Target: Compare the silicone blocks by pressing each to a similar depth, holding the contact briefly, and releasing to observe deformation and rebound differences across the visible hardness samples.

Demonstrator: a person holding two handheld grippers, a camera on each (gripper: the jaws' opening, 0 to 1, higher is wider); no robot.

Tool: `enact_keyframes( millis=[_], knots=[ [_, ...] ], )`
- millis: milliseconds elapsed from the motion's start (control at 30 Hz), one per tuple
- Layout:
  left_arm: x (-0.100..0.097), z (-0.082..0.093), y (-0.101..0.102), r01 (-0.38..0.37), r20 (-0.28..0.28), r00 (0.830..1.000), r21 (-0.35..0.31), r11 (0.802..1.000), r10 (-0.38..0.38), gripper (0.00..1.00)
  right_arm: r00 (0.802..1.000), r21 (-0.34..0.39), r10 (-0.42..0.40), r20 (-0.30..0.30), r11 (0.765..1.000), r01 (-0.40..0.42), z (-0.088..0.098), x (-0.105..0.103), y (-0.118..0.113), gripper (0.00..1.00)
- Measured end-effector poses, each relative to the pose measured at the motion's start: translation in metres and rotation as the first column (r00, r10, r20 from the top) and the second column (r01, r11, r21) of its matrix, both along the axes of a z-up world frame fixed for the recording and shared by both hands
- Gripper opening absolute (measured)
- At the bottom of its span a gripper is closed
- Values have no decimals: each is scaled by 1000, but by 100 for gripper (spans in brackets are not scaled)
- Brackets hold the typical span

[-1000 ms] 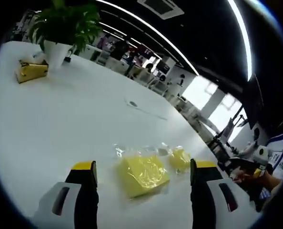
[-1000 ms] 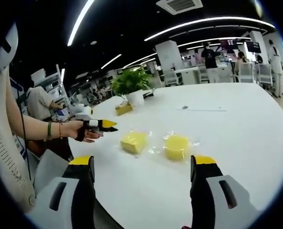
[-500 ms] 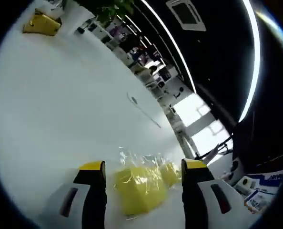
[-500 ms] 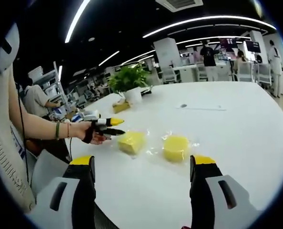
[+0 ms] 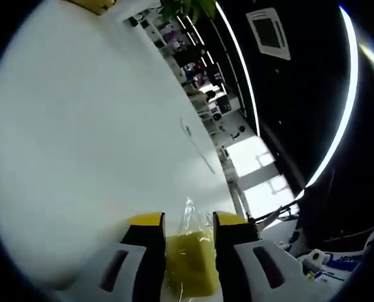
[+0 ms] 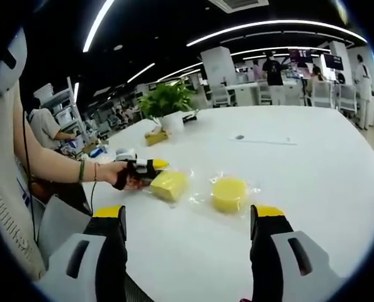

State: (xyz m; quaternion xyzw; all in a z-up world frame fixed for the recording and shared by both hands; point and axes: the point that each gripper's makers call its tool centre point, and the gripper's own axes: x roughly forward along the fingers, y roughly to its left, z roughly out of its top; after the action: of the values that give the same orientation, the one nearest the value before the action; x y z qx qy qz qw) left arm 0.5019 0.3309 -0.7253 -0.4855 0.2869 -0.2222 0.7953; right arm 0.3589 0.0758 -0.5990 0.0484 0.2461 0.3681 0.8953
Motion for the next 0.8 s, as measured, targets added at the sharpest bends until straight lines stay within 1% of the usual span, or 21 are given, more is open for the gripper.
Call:
enact_keyframes(
  millis=[100, 133, 233, 333, 367, 433, 467, 500, 533, 567, 600, 667, 700, 733, 767, 800],
  knots=[
    [-6, 2, -8, 8, 9, 1000, 21, 1000, -9, 13, 1000, -2, -2, -4, 1000, 2, -2, 0, 0, 75],
    [-7, 1, -9, 3, 13, 1000, 24, 1000, -3, 13, 1000, -2, -3, -6, 1000, 3, -3, 0, 0, 75],
    [-7, 7, -12, -11, 18, 1000, -3, 1000, 11, 8, 1000, -3, -2, -14, 1000, 2, -6, -1, 0, 74],
    [-4, 6, -10, 0, 11, 1000, -34, 999, 0, 3, 1000, -9, -4, -16, 1000, 3, -7, -1, -1, 74],
    [-4, 6, -11, 9, 21, 1000, -32, 999, -8, 3, 1000, -10, -5, -15, 1000, 5, -7, -1, -2, 74],
    [-3, 5, -10, 21, 22, 1000, -24, 999, -20, 0, 1000, -9, -9, -17, 1000, 9, -8, -1, -3, 74],
    [-4, 6, -11, 29, 34, 999, -14, 999, -28, 0, 1000, -10, -10, -18, 1000, 10, -8, -1, -3, 74],
    [-3, 8, -12, 39, 67, 997, 4, 999, -40, 0, 1000, -12, -13, -16, 1000, 13, -8, -1, -4, 74],
    [-3, 7, -11, 39, 73, 996, 39, 998, -42, 0, 1000, -12, -14, -18, 1000, 14, -9, -1, -4, 74],
    [-1, 7, -9, 40, 115, 992, 101, 994, -52, 0, 1000, -12, -14, -19, 1000, 14, -9, -1, -5, 73],
    [-1, 8, -9, 38, 133, 990, 122, 992, -55, 0, 1000, -12, -14, -19, 1000, 14, -9, -1, -5, 73],
    [-1, 11, -11, 52, 157, 985, 154, 987, -77, 0, 1000, -12, -13, -18, 1000, 13, -9, -1, -5, 73],
    [-3, 14, -14, 56, 157, 984, 170, 984, -83, 0, 1000, -12, -13, -18, 1000, 13, -9, -1, -5, 73],
    [-3, 17, -15, 54, 170, 981, 212, 976, -92, 0, 1000, -10, -12, -17, 1000, 12, -9, -1, -5, 73],
    [-3, 20, -17, 55, 173, 980, 231, 971, -97, 0, 1000, -8, -11, -13, 1000, 11, -8, -1, -4, 73],
    [-4, 22, -18, 53, 159, 983, 224, 973, -90, 0, 1000, -8, -10, -10, 1000, 10, -7, -1, -4, 73]
  ],
)
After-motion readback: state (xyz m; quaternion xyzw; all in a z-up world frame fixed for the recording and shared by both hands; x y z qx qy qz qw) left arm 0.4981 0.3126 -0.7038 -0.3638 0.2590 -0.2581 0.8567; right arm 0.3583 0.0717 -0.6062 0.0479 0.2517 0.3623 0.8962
